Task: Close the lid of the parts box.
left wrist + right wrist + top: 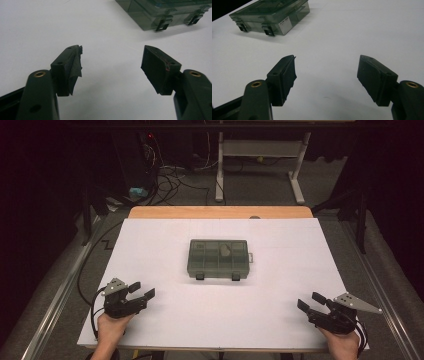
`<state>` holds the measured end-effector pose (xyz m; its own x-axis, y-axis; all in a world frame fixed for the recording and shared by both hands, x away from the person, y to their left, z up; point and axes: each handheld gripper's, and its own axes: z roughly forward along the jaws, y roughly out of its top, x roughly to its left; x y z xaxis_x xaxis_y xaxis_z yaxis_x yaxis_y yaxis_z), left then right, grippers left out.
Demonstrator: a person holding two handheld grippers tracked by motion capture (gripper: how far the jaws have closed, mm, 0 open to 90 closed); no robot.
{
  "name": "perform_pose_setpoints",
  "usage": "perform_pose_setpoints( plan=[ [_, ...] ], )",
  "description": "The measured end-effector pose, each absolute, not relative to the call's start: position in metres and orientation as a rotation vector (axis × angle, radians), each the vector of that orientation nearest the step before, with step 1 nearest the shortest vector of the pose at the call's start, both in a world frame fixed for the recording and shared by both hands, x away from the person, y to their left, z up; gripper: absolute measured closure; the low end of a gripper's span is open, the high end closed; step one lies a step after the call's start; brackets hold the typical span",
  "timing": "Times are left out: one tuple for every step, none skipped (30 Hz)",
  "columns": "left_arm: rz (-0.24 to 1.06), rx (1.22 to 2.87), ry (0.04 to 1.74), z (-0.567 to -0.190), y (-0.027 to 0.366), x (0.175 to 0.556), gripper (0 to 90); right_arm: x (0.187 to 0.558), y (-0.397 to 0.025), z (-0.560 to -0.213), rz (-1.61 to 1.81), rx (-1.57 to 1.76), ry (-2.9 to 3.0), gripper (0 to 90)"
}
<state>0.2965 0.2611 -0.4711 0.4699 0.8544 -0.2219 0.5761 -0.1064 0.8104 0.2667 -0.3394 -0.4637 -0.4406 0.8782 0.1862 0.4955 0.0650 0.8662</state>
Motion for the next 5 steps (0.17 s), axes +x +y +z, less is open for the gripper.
perform_pose_setpoints(
  plan=[
    [0.379, 1.797, 1.214, -0.4712, 0.2609, 0.2965, 32.7, 0.2666, -0.3396, -0.4636, 1.335, 1.368, 1.961, 30.9],
    [0.380, 1.800, 1.212, -0.4712, 0.2606, 0.2965, 32.7, 0.2664, -0.3397, -0.4637, 1.335, 1.368, 1.961, 30.9],
    [0.379, 1.803, 1.211, -0.4713, 0.2601, 0.2966, 32.8, 0.2664, -0.3399, -0.4637, 1.336, 1.368, 1.962, 30.9],
    [0.380, 1.805, 1.210, -0.4714, 0.2598, 0.2967, 32.8, 0.2665, -0.3399, -0.4638, 1.338, 1.369, 1.962, 30.8],
    [0.381, 1.807, 1.209, -0.4712, 0.2596, 0.2966, 32.7, 0.2668, -0.3399, -0.4637, 1.340, 1.371, 1.962, 30.4]
  ],
)
